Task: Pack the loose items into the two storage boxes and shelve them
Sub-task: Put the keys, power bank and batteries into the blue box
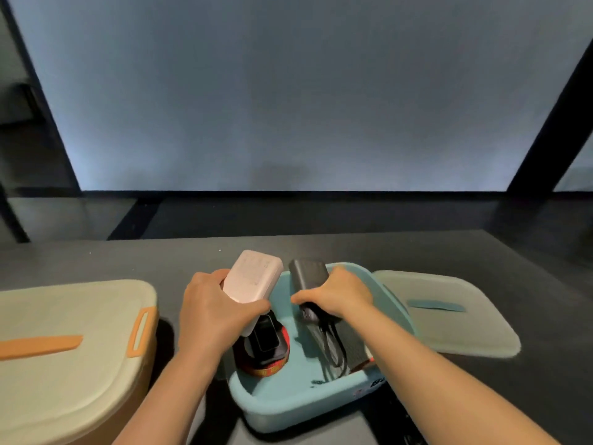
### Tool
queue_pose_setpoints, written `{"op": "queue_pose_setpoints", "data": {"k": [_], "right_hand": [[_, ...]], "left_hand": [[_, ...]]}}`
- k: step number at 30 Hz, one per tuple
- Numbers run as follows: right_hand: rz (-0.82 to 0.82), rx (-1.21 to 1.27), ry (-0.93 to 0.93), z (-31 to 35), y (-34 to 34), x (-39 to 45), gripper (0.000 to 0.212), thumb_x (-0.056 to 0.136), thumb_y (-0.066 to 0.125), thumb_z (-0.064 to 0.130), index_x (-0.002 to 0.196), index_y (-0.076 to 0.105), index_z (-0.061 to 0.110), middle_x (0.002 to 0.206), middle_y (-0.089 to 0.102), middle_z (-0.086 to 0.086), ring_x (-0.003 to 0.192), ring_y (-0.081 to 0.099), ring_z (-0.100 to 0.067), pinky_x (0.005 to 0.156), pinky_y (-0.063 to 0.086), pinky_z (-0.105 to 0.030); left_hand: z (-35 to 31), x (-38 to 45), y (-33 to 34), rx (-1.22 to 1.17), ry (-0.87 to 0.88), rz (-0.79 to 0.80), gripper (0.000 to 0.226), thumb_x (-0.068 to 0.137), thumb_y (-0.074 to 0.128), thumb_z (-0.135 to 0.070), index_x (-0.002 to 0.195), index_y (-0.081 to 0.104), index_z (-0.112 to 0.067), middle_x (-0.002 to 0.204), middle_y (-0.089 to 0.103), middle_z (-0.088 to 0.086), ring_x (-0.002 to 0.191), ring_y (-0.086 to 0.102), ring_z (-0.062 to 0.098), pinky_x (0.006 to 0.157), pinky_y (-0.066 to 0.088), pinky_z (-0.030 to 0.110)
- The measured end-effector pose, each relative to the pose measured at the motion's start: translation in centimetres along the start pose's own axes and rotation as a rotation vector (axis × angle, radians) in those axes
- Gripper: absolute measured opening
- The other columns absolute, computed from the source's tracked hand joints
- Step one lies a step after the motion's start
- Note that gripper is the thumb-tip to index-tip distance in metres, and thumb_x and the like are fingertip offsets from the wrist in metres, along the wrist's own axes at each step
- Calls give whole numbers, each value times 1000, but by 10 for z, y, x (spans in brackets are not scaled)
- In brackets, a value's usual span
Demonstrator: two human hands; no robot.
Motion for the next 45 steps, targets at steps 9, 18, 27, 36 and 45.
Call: {"op": "queue_pose_setpoints", "data": {"k": [9,18,27,36,45], "right_hand": [[49,-283,-114,10,65,4,62,65,66,60,106,55,14,110,58,-6,94,60,-27,58,37,-28],[205,-496,-198,3,85,-3,58,84,56,63,124,49,22,124,56,-5,113,56,-27,75,40,-35],[296,-447,-228,13,88,1,51,87,62,46,129,51,19,120,60,-8,111,58,-29,82,43,-32],[-174,214,-134,-56,-30,-8,39,82,62,19,118,61,33,64,53,9,63,55,-7,55,41,-27],[-137,188,-128,-73,-7,-19,38,80,60,24,116,59,36,70,53,14,75,56,-10,61,39,-26]], "left_hand": [[0,4,14,16,14,58,53,42,78,-51,89,60,-36,93,59,-3,87,56,14,64,56,42],[1,-4,16,32,27,57,55,41,80,-48,91,62,-35,90,54,-8,86,54,11,62,56,41],[-6,-3,34,121,65,141,60,43,79,-51,98,61,-34,96,52,-5,91,51,14,62,50,31],[-31,14,94,338,-11,451,56,39,67,-63,77,66,-21,75,64,-1,68,61,15,52,43,28],[12,6,146,644,-112,478,79,48,66,-65,108,54,-15,114,53,7,107,52,27,73,44,32]]}}
Point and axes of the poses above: each hand's wrist, its own x-axis towards the middle knuckle, its own y-axis out of the palm, z = x × y, the point moved 10 cm from there along x, towards the middle knuckle
